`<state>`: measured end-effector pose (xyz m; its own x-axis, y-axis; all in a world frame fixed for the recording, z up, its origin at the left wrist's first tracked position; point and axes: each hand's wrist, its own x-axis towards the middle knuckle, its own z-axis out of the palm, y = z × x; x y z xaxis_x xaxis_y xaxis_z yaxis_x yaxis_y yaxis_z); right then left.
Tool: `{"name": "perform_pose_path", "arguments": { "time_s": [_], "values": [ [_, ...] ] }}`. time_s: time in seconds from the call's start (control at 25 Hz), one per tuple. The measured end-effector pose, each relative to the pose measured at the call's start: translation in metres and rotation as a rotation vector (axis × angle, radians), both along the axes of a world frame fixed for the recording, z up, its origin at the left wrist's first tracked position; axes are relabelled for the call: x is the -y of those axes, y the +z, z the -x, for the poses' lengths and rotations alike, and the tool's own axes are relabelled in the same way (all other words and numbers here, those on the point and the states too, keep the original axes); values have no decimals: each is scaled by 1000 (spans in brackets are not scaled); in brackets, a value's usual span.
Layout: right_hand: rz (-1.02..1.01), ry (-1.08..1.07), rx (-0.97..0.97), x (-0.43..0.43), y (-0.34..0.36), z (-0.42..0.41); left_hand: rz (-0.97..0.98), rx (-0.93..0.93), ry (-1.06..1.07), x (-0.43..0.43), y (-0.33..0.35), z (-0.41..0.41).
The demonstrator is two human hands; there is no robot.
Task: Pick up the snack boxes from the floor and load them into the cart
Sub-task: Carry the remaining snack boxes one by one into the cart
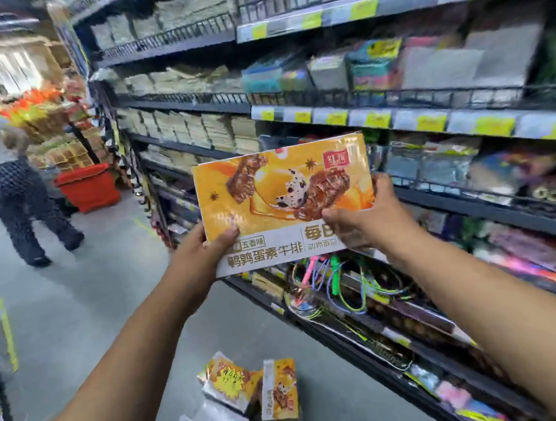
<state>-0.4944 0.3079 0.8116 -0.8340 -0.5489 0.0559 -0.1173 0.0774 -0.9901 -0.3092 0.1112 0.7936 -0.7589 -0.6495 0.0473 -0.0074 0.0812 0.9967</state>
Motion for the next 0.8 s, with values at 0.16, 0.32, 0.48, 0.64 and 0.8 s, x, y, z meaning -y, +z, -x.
{"name": "perform_pose_path", "arguments": {
  "time_s": [0.16,0.32,0.48,0.64,0.8],
  "values": [
    [27,-185,15,-82,19,10,50,-5,-229,-38,14,50],
    [82,-431,37,-172,25,-6,68,13,-506,-94,24,97],
    [93,-621,72,-264,23,-46,9,1,-716,-173,15,130],
    [111,-870,59,-374,18,-104,-23,-4,-971,-293,9,143],
    [125,-1091,6,-502,24,-173,17,-4,-1214,-445,16,138]
  ]
}}
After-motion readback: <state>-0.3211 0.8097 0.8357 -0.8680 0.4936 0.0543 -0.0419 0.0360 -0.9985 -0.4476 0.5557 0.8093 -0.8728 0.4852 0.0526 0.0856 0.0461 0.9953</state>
